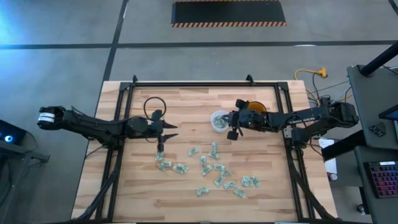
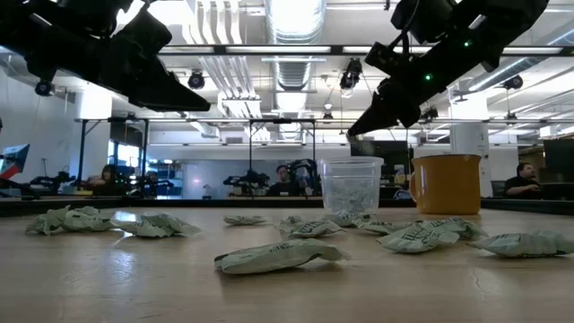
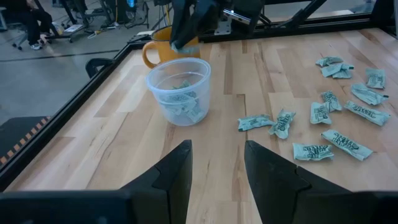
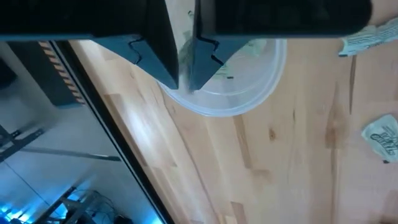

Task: Pick and place Stevia / Truvia into bins
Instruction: Put the green stevia packet into the transparent bin

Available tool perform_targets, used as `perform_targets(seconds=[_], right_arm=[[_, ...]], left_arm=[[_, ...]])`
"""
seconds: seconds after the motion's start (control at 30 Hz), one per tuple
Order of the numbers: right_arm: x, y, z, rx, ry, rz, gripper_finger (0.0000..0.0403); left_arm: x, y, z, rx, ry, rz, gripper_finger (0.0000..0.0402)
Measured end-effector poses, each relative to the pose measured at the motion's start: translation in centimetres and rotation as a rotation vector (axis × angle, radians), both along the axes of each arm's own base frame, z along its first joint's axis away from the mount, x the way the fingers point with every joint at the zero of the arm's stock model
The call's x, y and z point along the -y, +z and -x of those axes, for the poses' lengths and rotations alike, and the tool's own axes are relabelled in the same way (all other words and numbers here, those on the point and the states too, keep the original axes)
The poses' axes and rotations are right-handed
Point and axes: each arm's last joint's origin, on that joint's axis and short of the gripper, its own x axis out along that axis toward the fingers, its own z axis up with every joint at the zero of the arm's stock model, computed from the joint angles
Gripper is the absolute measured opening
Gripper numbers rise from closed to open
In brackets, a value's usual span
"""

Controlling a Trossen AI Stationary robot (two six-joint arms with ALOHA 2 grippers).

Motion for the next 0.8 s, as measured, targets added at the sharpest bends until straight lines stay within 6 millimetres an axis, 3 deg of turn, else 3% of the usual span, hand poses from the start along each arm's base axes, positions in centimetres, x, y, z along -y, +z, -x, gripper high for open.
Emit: perform_targets(seconds=[0.33,0.57,0.8], right_arm=[[0.0,0.0,0.0,0.000,-0.001,-0.004,0.0084],[-0.4,-0.4,0.1,-0.036,0.092,-0.061,0.0093],[-1.3,-1.1,0.5,-0.114,0.150,-0.101,0.0084]], left_arm=[[0.1,-0.7,-0.1,-0.028,-0.030,0.035,0.0131],[0.5,-3.7,-1.5,-0.147,-0.122,0.081,0.0130],[1.0,-6.4,-4.2,-0.136,-0.257,0.167,0.0130]])
